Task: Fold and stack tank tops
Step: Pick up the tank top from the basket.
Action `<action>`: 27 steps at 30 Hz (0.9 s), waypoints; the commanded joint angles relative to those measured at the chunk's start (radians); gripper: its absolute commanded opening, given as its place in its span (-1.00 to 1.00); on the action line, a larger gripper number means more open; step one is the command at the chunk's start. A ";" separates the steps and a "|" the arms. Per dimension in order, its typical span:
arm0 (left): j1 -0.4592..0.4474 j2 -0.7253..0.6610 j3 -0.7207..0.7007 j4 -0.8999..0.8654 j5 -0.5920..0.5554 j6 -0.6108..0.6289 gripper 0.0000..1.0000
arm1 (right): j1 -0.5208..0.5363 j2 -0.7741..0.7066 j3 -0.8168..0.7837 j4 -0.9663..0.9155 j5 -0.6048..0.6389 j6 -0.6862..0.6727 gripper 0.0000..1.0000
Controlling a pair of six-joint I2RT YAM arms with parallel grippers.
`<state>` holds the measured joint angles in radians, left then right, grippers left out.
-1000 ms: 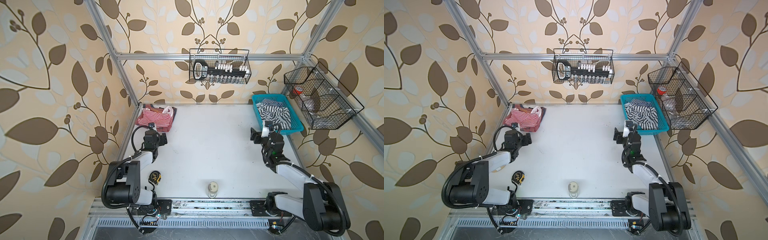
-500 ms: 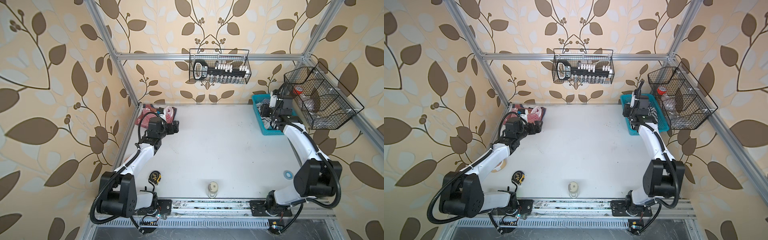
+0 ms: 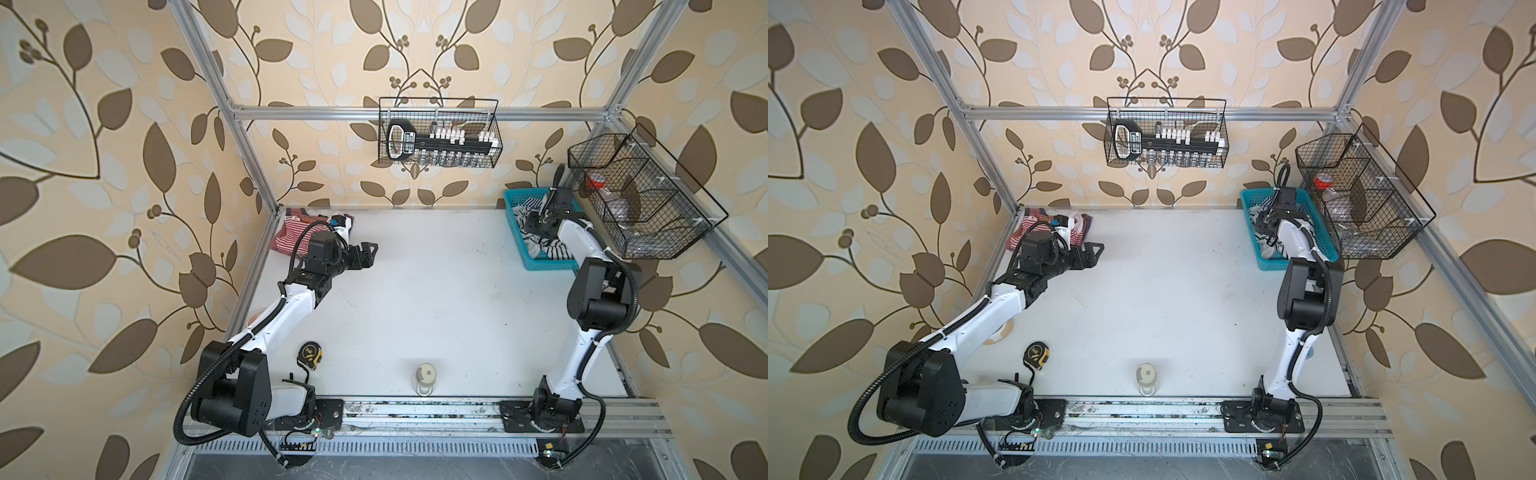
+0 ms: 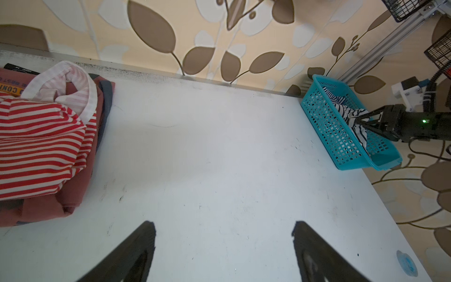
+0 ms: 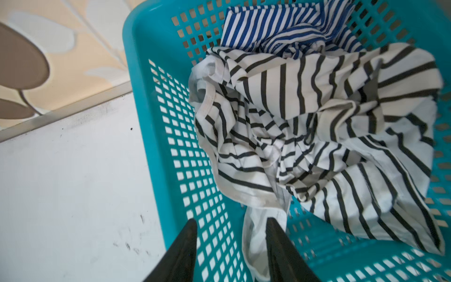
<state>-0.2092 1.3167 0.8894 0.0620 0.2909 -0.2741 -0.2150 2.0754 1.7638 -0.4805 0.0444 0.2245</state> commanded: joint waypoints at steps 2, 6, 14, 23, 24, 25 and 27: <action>-0.011 0.024 0.057 -0.023 0.031 -0.007 0.79 | -0.044 0.104 0.093 -0.037 -0.062 0.072 -0.11; -0.017 0.053 0.080 -0.046 0.032 0.001 0.78 | -0.056 0.184 0.172 -0.072 -0.073 0.087 -0.18; -0.028 0.107 0.118 -0.077 0.045 0.005 0.74 | -0.057 0.297 0.267 -0.118 -0.124 0.092 -0.19; -0.036 0.115 0.134 -0.091 0.048 0.007 0.73 | -0.061 0.327 0.287 -0.143 -0.125 0.098 -0.92; -0.036 0.115 0.135 -0.093 0.048 0.007 0.73 | -0.063 0.318 0.282 -0.141 -0.122 0.098 -1.00; -0.038 0.115 0.135 -0.094 0.048 0.007 0.73 | -0.063 0.306 0.275 -0.138 -0.117 0.098 -1.00; -0.038 0.115 0.134 -0.096 0.049 0.009 0.72 | -0.063 0.269 0.248 -0.126 -0.111 0.100 -1.00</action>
<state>-0.2375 1.4338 0.9730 -0.0357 0.3141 -0.2722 -0.2752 2.3856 2.0209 -0.5972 -0.0677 0.3248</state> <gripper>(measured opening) 0.864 0.053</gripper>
